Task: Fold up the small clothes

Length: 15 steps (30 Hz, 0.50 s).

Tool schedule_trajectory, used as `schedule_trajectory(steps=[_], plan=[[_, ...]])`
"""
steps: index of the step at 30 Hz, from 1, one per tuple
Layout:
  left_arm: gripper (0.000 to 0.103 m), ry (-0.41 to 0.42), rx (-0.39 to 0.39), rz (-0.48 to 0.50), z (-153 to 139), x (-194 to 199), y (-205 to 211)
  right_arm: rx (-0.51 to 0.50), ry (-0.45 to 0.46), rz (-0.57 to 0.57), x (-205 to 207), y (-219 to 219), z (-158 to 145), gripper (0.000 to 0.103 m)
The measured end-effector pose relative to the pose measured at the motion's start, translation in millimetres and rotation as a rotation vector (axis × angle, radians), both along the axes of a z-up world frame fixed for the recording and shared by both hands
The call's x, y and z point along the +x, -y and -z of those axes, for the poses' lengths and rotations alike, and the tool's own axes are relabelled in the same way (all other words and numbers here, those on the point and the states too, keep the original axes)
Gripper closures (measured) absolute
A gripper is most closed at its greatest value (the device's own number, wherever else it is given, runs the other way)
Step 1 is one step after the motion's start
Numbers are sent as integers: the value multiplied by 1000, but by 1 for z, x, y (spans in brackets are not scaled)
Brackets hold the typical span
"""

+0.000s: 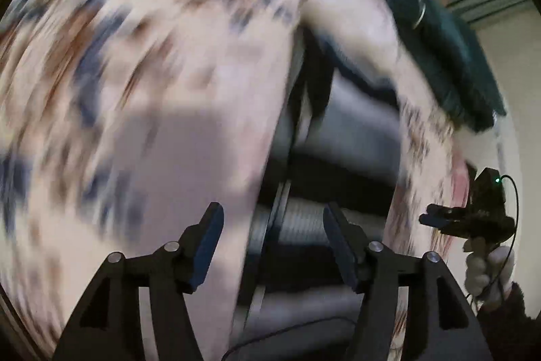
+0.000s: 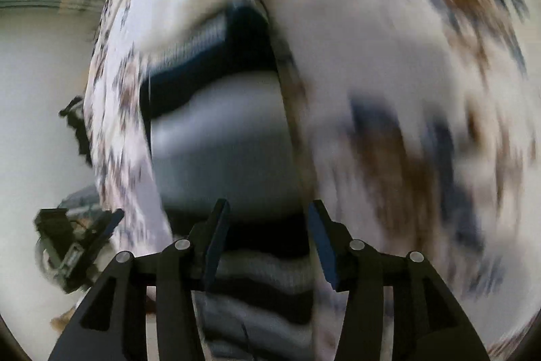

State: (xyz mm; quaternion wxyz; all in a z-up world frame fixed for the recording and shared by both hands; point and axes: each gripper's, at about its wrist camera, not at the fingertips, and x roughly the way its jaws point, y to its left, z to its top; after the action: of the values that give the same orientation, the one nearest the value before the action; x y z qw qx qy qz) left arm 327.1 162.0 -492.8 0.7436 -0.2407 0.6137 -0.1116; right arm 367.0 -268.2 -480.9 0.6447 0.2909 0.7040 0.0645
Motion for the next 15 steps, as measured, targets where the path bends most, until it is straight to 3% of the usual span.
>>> schedule_trajectory(steps=[4, 7, 10, 12, 13, 15], plan=[[44, -145, 18, -22, 24, -95, 4, 29, -136, -28, -107, -17, 23, 52], [44, -222, 18, -10, 48, -139, 18, 48, -224, -14, -171, -30, 49, 52], [47, -216, 46, 24, 60, -173, 35, 79, -300, -11, -228, -53, 78, 52], [97, -187, 62, 11, 60, -187, 43, 113, -328, -5, -253, -71, 93, 52], [98, -181, 45, -15, 61, -192, 46, 130, -339, 0, -266, -81, 99, 53], [98, -147, 29, -64, 57, -197, 46, 100, -332, -5, -282, -95, 103, 75]])
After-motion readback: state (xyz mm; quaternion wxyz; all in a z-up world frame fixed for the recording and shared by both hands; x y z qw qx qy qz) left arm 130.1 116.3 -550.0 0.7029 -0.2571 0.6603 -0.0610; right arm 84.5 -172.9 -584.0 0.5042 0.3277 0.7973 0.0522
